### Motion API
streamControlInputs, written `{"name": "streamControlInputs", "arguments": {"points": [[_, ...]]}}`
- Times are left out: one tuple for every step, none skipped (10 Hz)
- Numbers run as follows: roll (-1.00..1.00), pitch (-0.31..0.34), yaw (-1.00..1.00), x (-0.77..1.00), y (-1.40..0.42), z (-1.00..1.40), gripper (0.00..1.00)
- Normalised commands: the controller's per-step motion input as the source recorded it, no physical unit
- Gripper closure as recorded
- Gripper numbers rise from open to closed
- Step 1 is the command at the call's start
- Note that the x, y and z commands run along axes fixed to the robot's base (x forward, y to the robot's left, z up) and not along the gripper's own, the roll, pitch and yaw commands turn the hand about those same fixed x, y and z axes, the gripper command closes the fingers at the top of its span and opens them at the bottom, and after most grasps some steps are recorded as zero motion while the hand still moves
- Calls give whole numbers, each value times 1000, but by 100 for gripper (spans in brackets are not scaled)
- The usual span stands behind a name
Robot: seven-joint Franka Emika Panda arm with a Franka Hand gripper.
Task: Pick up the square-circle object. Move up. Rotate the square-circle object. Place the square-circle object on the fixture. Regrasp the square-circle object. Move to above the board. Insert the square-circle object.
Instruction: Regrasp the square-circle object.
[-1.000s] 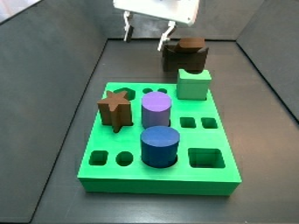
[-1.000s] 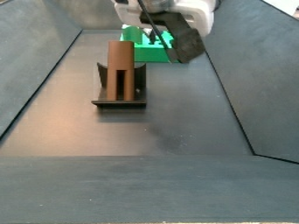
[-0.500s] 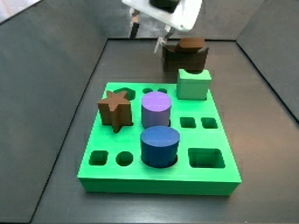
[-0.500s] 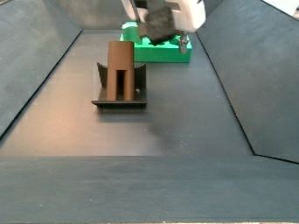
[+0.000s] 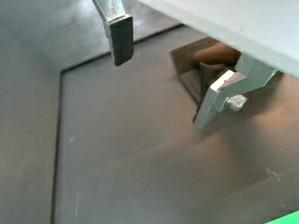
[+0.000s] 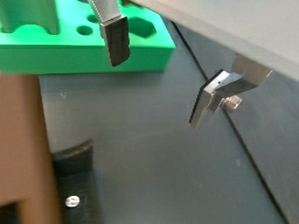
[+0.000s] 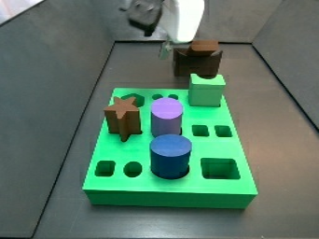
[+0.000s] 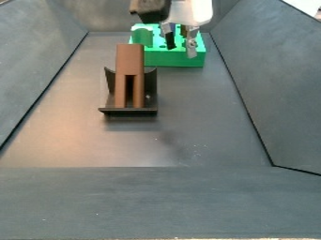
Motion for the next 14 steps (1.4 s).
{"name": "streamControlInputs", "arguments": {"points": [[638,-332,-1000,-37,-6,-5,0],[617,-304,-1000,-41,-8,-5,0],[590,-251,-1000,-46,-5,-9,0],[568,-183,-1000,-39,-1,-13,0],[428,-61,-778,-33,-3,-13,0],[258,69,-496,-30,-1,-14,0],[162,140,-332,-26,4,-6,0],[105,177,-226,-13,3,6,0],[43,152,-111,1000,0,4,0],[38,158,-49,1000,-2,-3,0],[46,184,-13,1000,-2,-23,0],[55,180,13,1000,-4,-17,0],[53,171,29,1000,-11,-16,0],[56,169,39,1000,-14,-16,0]]}}
